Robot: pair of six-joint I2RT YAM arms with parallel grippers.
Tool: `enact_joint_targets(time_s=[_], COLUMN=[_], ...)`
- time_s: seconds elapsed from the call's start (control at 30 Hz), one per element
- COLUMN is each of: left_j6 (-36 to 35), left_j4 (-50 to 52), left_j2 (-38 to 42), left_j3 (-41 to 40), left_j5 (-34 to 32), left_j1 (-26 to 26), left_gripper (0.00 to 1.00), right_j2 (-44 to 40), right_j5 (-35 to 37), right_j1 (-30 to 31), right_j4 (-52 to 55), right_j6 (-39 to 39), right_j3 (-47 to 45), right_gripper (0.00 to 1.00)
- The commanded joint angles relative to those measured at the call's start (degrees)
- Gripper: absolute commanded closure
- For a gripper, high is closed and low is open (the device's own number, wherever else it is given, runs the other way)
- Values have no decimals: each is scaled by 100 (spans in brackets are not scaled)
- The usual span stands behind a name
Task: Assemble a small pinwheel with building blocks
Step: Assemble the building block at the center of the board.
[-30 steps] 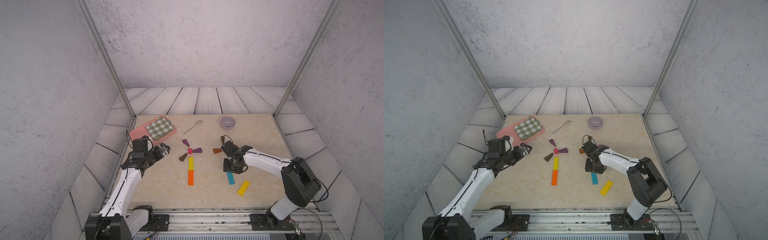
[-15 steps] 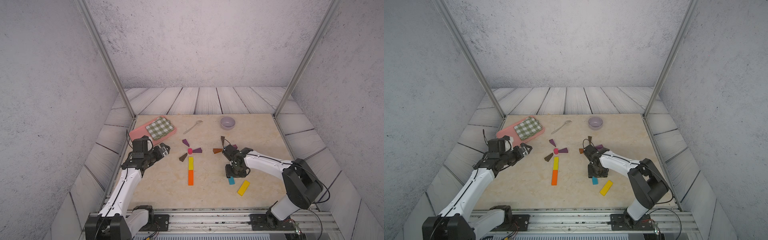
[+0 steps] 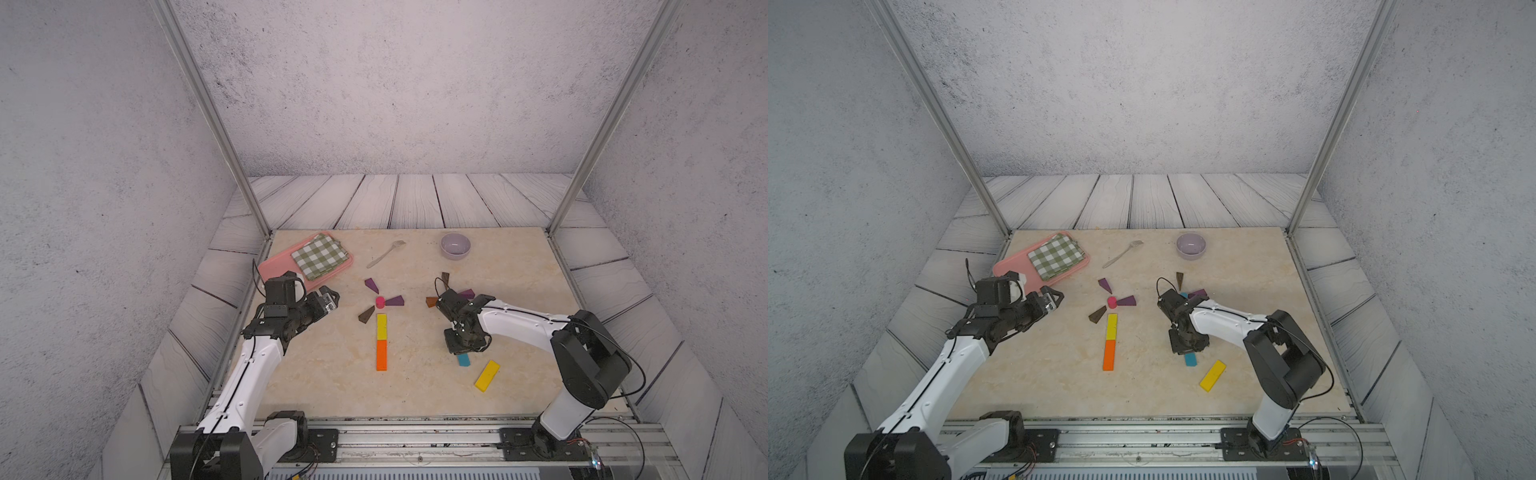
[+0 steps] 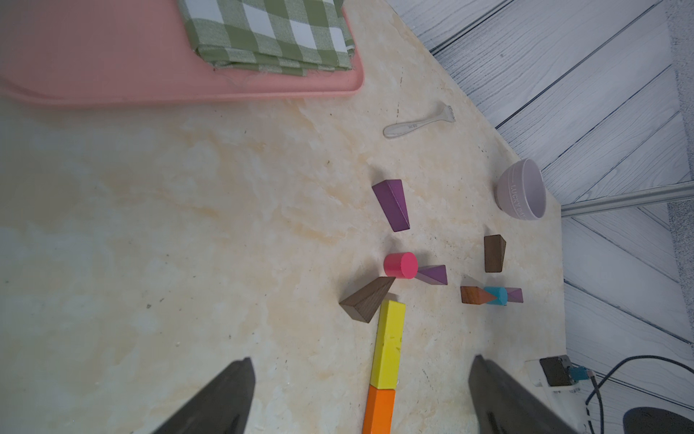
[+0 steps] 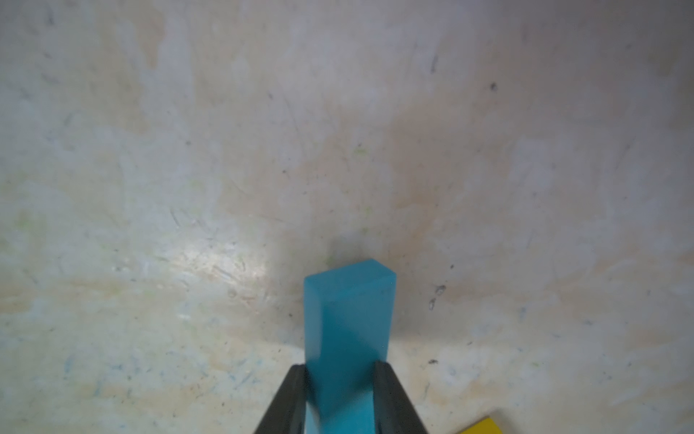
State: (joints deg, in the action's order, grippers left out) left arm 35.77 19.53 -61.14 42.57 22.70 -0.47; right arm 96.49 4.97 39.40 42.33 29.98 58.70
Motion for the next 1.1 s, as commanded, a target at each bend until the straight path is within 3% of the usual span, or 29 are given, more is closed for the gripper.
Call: enact_joint_targets(time_s=[0.0,0.2,0.33,0.47,0.63,0.8,1.07], left_j6=[-114,-136,-140,-140,-136,-132,-140], left_j4=[40,60,69,61,50,27,38], left_j2=[29,76,69,55,-9,-3,10], left_j3=[15,10,-1,-3,-3,-12,-20], left_j5=[-46,-80,-90,-109,-55,-77,-64], left_j1=[40,43,40,44,42,38,46], left_gripper=[4,4,4,4,4,4,4], right_j2=[318,292,451,529,276,-205,65], right_j5=[-4,-69,-336,-496,-349,-125,-78], right_j1=[-153,-627,-627,-626,-633,-666,-871], right_j4=[-277,-474,-419,-617,-468,-336,-437], right_j6=[-295,-741,-853,-700,-641,-701,-829], right_j3=[-23,401,554,346,371,249,250], right_gripper=[74,76,73,53,42,41,43])
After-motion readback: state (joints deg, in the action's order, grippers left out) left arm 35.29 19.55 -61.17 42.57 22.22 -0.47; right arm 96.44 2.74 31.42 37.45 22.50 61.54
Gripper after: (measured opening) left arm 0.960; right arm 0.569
